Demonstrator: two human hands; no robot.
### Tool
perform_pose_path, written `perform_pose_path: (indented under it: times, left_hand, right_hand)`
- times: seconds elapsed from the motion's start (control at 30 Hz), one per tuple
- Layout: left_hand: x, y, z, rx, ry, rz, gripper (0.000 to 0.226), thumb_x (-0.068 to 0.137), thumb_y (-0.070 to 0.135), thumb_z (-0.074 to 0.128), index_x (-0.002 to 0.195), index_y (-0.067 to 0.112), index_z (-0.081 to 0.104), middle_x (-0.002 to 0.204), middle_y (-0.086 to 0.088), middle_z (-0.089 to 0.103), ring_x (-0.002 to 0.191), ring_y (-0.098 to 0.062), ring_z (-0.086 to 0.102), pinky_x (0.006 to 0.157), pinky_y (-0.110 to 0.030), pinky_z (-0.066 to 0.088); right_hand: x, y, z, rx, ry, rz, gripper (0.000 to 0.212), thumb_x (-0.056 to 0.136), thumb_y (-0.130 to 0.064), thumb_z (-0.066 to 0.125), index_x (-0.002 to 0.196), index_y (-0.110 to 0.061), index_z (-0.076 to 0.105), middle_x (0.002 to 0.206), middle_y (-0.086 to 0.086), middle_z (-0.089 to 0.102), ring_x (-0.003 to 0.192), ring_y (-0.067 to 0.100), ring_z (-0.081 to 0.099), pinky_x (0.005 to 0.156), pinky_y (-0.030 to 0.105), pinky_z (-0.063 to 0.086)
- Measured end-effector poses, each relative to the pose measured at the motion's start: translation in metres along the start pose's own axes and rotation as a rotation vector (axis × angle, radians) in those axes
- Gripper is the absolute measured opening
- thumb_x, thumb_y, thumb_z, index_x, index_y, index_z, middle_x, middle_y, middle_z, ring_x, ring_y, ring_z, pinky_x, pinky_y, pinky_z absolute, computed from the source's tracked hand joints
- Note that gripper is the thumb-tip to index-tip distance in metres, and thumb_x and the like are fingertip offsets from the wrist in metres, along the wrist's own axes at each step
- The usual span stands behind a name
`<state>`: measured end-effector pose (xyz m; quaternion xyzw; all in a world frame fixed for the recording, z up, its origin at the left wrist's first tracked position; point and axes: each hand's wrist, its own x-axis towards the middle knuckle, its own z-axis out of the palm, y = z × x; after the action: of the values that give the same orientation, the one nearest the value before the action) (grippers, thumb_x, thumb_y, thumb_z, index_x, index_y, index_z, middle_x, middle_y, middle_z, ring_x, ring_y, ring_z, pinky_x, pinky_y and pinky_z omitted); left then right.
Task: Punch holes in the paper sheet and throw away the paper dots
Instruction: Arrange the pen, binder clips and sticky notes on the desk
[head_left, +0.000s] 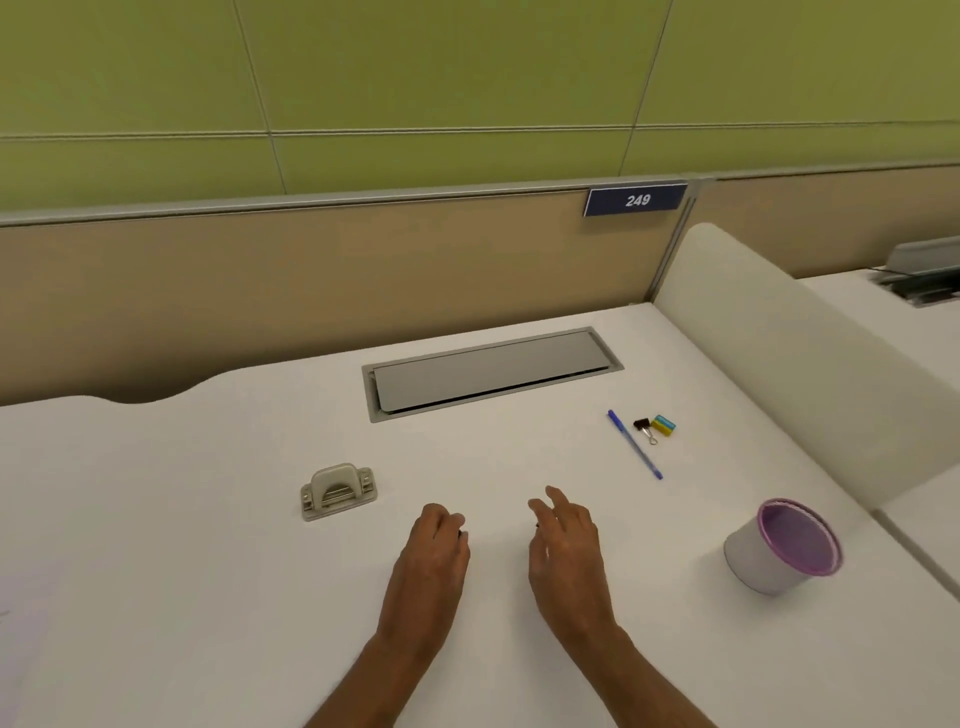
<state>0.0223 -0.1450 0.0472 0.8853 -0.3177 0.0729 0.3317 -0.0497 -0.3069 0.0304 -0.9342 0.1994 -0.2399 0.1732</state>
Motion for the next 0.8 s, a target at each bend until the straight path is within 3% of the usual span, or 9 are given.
perform_pose_path:
  times: [0.13,0.23,0.4,0.53,0.8]
  left_hand:
    - [0.038,0.035,0.038,-0.047,-0.014,0.030,0.024,0.084,0.000,0.074,0.105,0.010,0.069,0.098,0.003,0.059,0.073,-0.003,0.056,0.069,-0.006,0.039]
    - [0.066,0.060,0.071,-0.089,-0.034,0.028,0.021,0.090,0.003,0.069,0.110,0.010,0.068,0.103,0.004,0.058,0.079,-0.005,0.059,0.069,-0.008,0.042]
    - [0.106,0.093,0.120,-0.138,-0.032,0.033,0.023,0.093,0.006,0.066,0.116,0.011,0.068,0.107,0.004,0.060,0.089,-0.007,0.063,0.076,-0.013,0.050]
    - [0.123,0.105,0.146,-0.146,-0.044,0.021,0.024,0.093,0.007,0.067,0.117,0.011,0.068,0.108,0.003,0.062,0.093,-0.007,0.065,0.082,-0.011,0.048]
    - [0.140,0.102,0.174,-0.115,-0.043,0.045,0.028,0.088,0.005,0.073,0.116,0.012,0.069,0.105,0.004,0.063,0.091,-0.005,0.064,0.084,-0.011,0.048]
  right_hand:
    - [0.033,0.060,-0.015,0.012,0.058,0.144,0.040,0.082,0.009,0.067,0.118,-0.007,0.069,0.129,0.014,0.065,0.116,0.033,0.060,0.094,0.045,0.055]
    - [0.054,0.097,-0.018,0.054,0.092,0.289,0.038,0.087,0.006,0.064,0.123,-0.006,0.067,0.130,0.014,0.065,0.124,0.032,0.057,0.101,0.046,0.051]
    - [0.089,0.142,-0.021,0.120,0.200,0.406,0.034,0.088,0.008,0.064,0.119,-0.004,0.064,0.116,0.012,0.068,0.106,0.027,0.062,0.092,0.037,0.052]
    - [0.111,0.167,-0.017,0.146,0.266,0.491,0.031,0.087,0.009,0.064,0.115,-0.007,0.063,0.111,0.010,0.064,0.101,0.026,0.061,0.087,0.039,0.054]
    - [0.131,0.189,0.000,0.123,0.235,0.594,0.026,0.087,0.006,0.065,0.110,-0.007,0.066,0.108,0.011,0.064,0.096,0.028,0.063,0.086,0.043,0.056]
